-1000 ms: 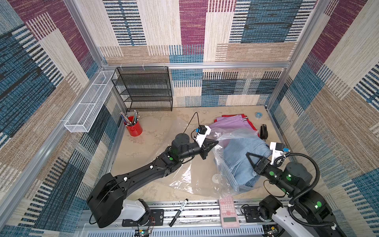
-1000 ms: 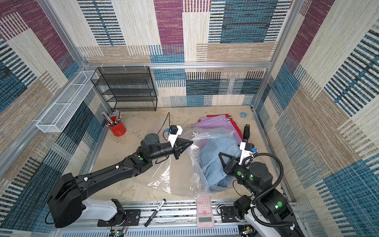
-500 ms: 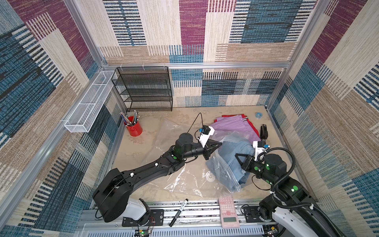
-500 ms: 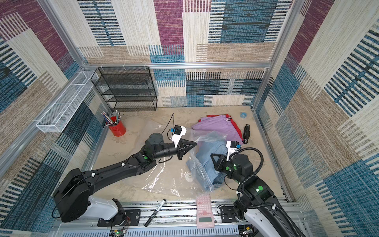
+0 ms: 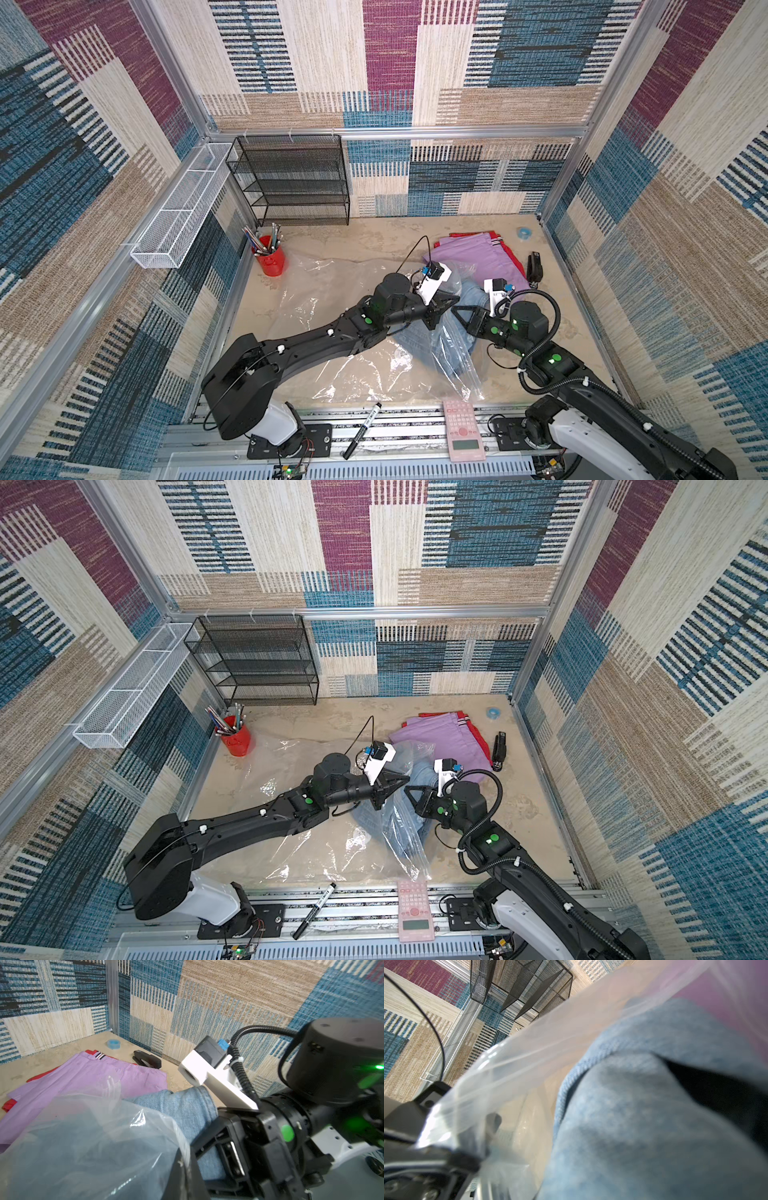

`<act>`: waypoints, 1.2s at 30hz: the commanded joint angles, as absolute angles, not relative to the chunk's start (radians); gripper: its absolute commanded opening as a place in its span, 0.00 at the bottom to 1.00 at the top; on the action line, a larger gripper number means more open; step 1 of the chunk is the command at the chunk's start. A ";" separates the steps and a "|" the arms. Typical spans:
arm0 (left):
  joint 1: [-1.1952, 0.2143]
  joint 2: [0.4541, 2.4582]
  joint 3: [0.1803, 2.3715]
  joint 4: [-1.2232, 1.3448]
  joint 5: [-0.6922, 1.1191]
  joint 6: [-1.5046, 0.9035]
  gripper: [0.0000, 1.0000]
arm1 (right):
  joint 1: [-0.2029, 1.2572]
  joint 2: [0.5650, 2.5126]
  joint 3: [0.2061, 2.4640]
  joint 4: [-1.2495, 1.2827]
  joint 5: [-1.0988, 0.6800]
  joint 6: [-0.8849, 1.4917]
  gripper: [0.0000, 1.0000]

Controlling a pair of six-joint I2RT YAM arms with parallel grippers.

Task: Take the trousers out of the vacuum bag
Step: Take out the trousers from the vacuum bag.

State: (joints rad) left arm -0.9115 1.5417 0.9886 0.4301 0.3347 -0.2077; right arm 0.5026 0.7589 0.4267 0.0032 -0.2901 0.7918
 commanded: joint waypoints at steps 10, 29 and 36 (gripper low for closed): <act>-0.912 1.610 0.956 0.538 0.271 -0.258 0.00 | 0.489 0.509 0.570 -0.289 -0.083 0.691 0.00; -0.913 1.502 0.867 0.504 0.465 -0.224 0.00 | 0.408 0.750 0.399 0.056 -0.170 0.612 0.00; -0.910 1.508 0.851 0.479 0.409 -0.196 0.00 | 0.249 0.765 0.467 0.051 -0.291 0.533 0.00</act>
